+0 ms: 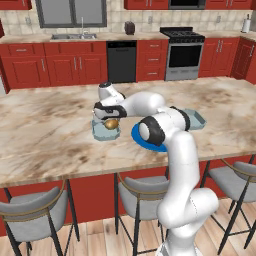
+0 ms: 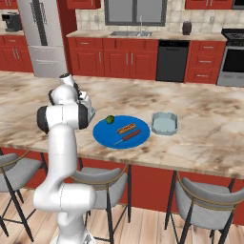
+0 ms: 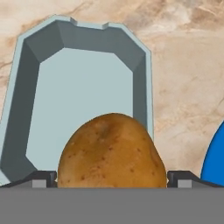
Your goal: Place one cooked food and one vegetable from the large plate to each tupperware container.
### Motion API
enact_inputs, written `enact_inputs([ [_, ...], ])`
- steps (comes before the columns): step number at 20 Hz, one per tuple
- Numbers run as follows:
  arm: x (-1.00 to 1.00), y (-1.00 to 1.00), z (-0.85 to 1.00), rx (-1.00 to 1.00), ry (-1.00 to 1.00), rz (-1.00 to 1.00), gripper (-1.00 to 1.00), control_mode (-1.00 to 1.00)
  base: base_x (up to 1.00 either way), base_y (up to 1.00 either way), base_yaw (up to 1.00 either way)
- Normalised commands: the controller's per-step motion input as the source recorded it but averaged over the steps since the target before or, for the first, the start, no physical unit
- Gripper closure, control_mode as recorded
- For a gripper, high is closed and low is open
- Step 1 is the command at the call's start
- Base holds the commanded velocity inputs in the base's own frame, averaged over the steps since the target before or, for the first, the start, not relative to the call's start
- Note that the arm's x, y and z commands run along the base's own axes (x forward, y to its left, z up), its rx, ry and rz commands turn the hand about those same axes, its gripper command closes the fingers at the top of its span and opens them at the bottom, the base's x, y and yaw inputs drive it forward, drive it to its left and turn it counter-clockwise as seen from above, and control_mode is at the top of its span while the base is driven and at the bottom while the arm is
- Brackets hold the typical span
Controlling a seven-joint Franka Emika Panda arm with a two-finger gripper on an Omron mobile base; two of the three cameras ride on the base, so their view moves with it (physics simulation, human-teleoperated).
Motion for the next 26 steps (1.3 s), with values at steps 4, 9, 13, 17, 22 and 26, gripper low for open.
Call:
enact_inputs([
  [4, 0.02, 0.00, 0.02, 0.08, -0.04, 0.00, -1.00, -1.00, 0.00, 0.00, 0.00],
  [9, 0.00, -0.10, 0.18, 0.30, -0.02, 0.00, -1.00, -1.00, 0.00, 0.00, 0.00],
  [13, -0.19, -0.39, 0.63, 0.23, 0.00, 0.00, -1.00, -1.00, 0.00, 0.00, 0.00],
  [17, -0.38, -0.95, 0.49, 0.05, 0.00, -0.10, -1.00, -1.00, 0.00, 0.00, 0.00],
  [22, -0.63, -0.99, 0.05, 0.00, 0.00, -0.23, -1.00, -1.00, 0.00, 0.00, 0.00],
  [26, -0.99, -0.93, 0.00, 0.00, 0.00, -0.29, -1.00, -1.00, 0.00, 0.00, 0.00],
])
